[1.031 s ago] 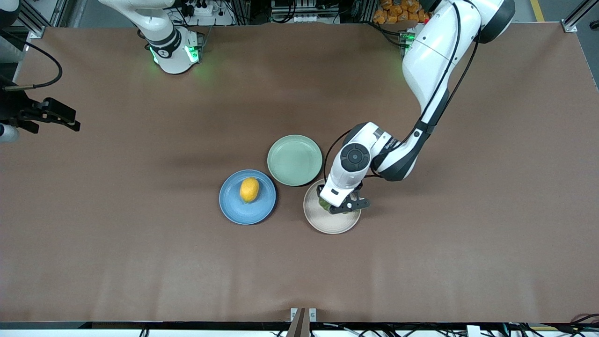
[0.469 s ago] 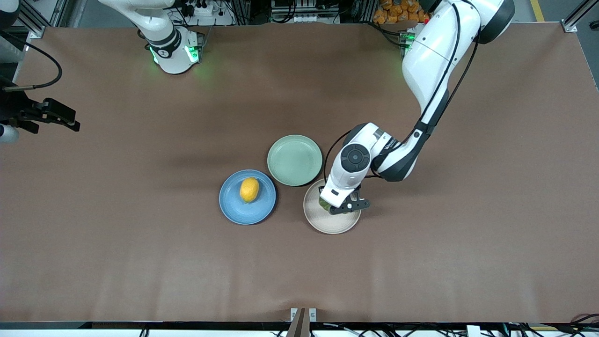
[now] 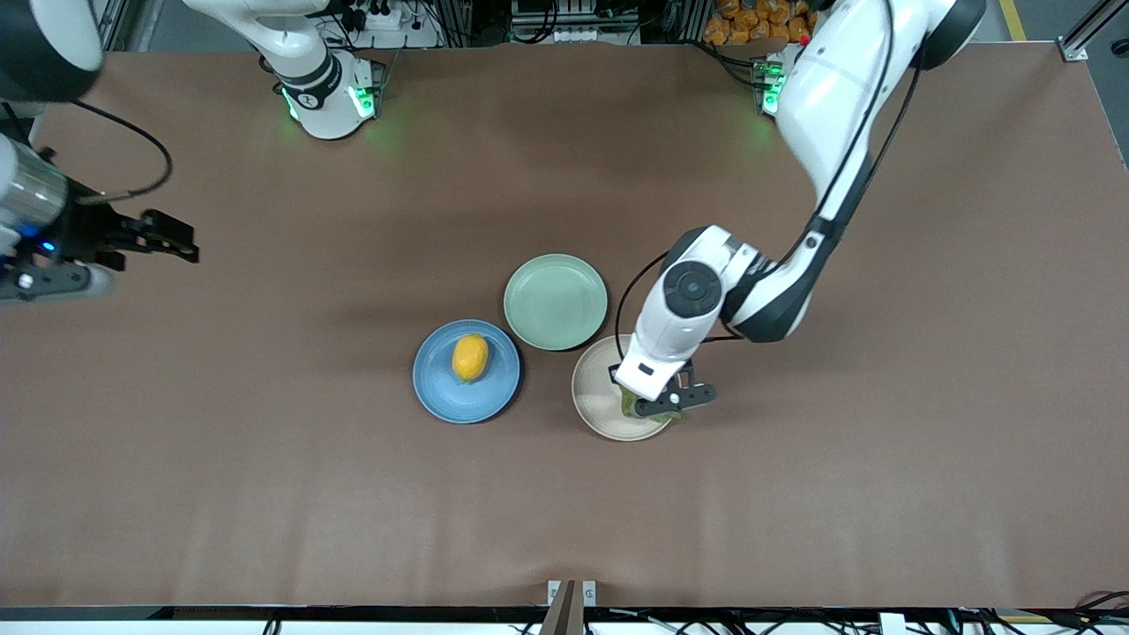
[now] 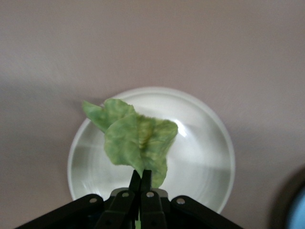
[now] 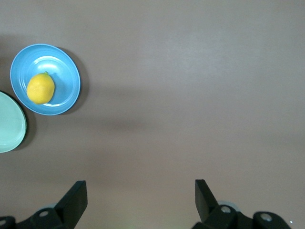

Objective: Pick lemon and lettuce from blue and beige plates
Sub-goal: 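Lift the lettuce off the plate while the right gripper reaches the lemon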

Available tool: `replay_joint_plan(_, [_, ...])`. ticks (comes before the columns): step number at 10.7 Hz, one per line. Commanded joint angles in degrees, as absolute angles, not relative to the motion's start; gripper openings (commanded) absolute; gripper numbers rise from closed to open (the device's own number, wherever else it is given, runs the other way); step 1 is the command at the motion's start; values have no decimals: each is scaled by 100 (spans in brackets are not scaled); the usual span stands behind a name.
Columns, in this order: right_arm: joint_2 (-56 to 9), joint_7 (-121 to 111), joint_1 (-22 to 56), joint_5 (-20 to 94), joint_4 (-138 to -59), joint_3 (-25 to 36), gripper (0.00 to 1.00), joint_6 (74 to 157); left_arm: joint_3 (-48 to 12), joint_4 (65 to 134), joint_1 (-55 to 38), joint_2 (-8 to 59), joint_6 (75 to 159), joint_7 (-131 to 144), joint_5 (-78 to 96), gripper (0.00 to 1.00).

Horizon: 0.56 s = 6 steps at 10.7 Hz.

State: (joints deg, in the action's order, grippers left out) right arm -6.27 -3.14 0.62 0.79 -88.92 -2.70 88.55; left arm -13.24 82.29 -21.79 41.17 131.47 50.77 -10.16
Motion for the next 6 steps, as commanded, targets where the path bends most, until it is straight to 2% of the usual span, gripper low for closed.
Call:
replay_joint_plan(1, [-895,-229,219,105,-8877,-264,100,8990,-1362,8420,-1830,3395,12702,4994,-1108,0])
replay_joint_plan(3, [-1194,-211,377,114,-8868,-272,100,9149,-1406,8429,-1338,3235,12202,4467,-968,0])
replay_joint_plan(6, [-1537,464,737,123,-8868,-272,100,9447,-1380,8473,-793,3392,11779,3939,-765,0])
